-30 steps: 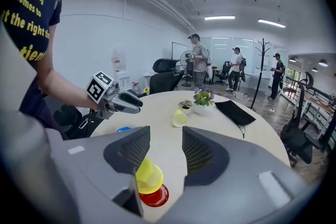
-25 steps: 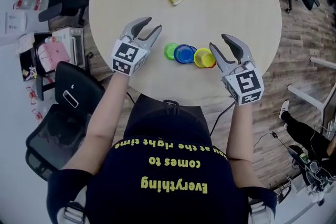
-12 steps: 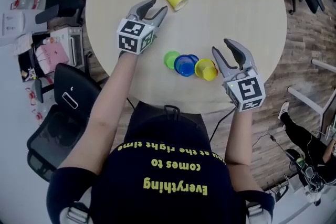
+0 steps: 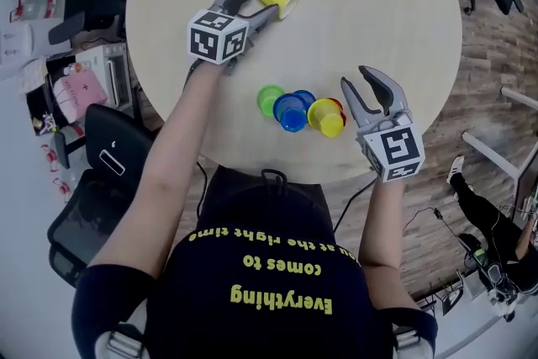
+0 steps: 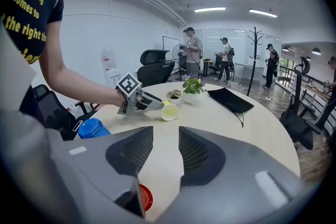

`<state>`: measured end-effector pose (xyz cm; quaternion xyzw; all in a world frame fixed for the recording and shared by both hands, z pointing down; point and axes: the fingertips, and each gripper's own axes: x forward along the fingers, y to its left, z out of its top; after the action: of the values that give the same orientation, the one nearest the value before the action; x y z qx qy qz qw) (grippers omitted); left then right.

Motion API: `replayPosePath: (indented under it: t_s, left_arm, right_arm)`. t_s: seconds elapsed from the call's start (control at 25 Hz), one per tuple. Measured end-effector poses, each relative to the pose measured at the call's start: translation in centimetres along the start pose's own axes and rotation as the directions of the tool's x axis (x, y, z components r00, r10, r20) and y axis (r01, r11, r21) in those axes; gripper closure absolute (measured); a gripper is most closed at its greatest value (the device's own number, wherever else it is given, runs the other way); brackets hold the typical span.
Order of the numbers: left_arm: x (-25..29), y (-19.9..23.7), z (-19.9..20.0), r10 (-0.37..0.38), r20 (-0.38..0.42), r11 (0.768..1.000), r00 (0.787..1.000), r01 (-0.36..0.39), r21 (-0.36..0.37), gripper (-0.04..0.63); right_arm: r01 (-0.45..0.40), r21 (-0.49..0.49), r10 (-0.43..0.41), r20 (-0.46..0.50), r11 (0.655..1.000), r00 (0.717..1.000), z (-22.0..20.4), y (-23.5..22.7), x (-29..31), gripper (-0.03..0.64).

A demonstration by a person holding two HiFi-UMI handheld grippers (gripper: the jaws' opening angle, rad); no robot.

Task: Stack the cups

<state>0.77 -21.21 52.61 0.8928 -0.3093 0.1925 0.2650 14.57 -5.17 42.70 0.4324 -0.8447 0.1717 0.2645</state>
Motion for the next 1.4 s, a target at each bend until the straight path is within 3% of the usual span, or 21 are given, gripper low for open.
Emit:
replayPosePath:
  t_s: [0.36,0.52,0.8,1.04,1.28,1.4]
  left_arm:
    - [0.3,-5.0,-1.6,-0.116,-0.094,0.986,0.989,0.126,0.107,0.295]
    - [0.0,-6.5,-2.8,-0.162,-0.136,0.970,0.977,0.183,0.157,0.327]
    - [0.5,-4.5,-1.8,-0.137,-0.136,0.950,0.981,0.170,0.264,0.327]
    - [2.1,-5.3,-1.8,-0.217,-0.200,0.903,0.956,0.274,0.332,0.324]
    - [3.2,-6.4,-3.8,-0.220,-0.295,0.854,0.930,0.330,0.402,0.324]
    - [3.6,-6.5,-4.4,-0.188,-0.312,0.842,0.931,0.316,0.438,0.325]
  right_arm:
    - [-0.016,-0.001,0.016,-0.004,1.000,1.000,-0.1,0.2,0.6,0.454]
    - [-0.023,-0.006,0.023,-0.006,1.000,1.000,0.0,0.3,0.7,0.454]
    - [-0.028,-0.009,0.028,-0.014,1.000,1.000,-0.1,0.8,0.5,0.456]
    - [-0.024,0.006,0.025,-0.027,1.000,0.999,-0.8,1.1,0.0,0.457]
    - [-0.020,0.010,0.020,-0.027,1.000,0.999,-1.0,1.1,-0.2,0.459]
    - [-0.018,0.013,0.018,-0.027,1.000,0.999,-1.1,1.1,-0.1,0.459]
